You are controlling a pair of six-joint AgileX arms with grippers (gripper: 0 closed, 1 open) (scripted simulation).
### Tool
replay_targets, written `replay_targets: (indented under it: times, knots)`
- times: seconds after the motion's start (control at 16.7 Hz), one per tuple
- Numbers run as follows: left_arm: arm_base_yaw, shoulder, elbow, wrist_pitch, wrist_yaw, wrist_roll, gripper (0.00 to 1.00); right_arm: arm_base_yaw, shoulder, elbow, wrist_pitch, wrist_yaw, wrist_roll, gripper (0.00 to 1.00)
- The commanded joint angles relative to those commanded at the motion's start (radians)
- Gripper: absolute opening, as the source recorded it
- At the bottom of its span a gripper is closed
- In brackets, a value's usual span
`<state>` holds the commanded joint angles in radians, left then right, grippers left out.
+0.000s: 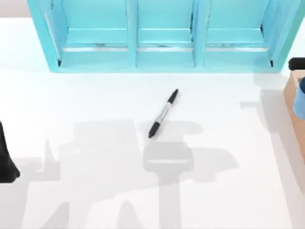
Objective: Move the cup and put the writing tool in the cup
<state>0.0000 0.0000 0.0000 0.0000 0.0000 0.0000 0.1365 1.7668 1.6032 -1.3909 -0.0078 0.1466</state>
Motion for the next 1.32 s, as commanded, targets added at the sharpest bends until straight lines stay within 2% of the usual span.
replay_targets:
  times: [0.48,0.78,1.32]
  knots:
    - [0.0,0.0,0.0,0.0,0.0,0.0,1.0,0.272,0.133,-0.116,0.295,-0.024,0.279,0.0]
    - [0.0,0.0,0.0,0.0,0.0,0.0,1.0,0.274,0.136,-0.12,0.302,-0.027,0.286,0.0]
    - [0.0,0.0,0.0,0.0,0.0,0.0,1.0,0.298,0.195,-0.217,0.459,-0.023,0.305,0.0]
